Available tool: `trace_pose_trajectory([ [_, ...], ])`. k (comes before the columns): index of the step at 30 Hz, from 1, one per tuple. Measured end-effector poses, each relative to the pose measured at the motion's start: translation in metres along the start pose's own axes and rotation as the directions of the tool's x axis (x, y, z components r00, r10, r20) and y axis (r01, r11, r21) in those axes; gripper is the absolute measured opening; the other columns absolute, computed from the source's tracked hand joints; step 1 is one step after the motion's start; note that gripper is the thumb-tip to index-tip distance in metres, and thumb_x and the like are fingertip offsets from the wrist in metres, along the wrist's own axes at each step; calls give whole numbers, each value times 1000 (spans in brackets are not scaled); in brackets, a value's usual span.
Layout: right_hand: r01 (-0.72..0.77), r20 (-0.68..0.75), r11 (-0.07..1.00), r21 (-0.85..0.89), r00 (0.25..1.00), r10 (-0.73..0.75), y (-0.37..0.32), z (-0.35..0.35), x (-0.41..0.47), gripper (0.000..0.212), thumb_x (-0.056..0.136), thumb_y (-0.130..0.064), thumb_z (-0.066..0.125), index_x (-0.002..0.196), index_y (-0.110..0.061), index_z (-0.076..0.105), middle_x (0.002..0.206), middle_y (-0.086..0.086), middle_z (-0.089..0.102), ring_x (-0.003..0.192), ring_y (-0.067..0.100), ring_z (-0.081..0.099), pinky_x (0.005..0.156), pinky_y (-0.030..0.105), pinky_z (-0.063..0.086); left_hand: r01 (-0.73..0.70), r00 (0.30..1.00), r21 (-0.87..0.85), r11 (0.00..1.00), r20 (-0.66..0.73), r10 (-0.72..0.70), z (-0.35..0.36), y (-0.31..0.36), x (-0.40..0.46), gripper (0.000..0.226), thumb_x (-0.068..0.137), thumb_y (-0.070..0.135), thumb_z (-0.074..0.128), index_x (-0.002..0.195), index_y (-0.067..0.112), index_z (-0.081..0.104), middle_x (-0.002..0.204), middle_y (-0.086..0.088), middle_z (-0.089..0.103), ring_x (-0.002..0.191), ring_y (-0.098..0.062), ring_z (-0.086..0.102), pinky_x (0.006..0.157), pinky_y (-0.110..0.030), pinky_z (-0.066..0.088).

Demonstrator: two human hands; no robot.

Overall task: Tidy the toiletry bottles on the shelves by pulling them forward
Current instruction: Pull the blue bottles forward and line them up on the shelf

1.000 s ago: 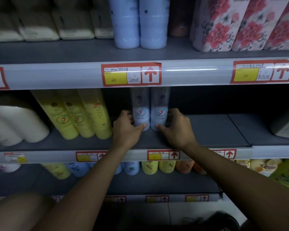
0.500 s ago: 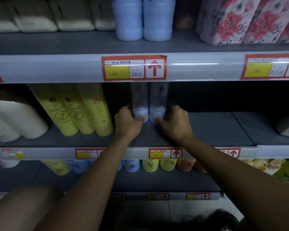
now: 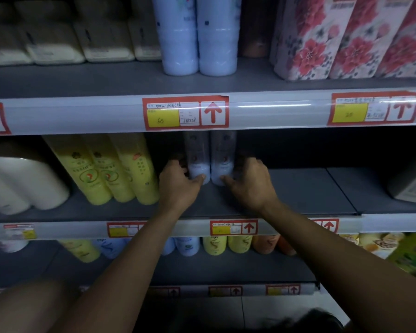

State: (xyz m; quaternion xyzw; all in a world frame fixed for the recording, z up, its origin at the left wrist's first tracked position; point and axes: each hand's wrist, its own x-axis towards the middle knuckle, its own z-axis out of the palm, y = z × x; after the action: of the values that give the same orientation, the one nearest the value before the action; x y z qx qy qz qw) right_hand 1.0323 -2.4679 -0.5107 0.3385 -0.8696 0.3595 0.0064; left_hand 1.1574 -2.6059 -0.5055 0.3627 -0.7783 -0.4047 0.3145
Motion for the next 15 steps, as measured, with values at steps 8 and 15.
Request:
trace_pose_trajectory([
  [8,51,-105,999,12,993,-49,-12,-23,-19,38,88,-40,78,111,-15,63,109,6,67,100,26,67,83,41,57,-94,994,43,995,-54,96,-19,11,-11,41,79,21,90,102,21,56,111,-7,71,97,-16,71,82,-40,63],
  [15,285,-167,953,100,949,-266,-38,-51,-48,23,91,-32,74,110,-21,67,92,-9,68,83,8,67,73,40,61,-228,974,31,973,28,227,-42,45,-37,25,86,23,84,106,23,70,100,11,72,85,0,69,75,-18,58],
])
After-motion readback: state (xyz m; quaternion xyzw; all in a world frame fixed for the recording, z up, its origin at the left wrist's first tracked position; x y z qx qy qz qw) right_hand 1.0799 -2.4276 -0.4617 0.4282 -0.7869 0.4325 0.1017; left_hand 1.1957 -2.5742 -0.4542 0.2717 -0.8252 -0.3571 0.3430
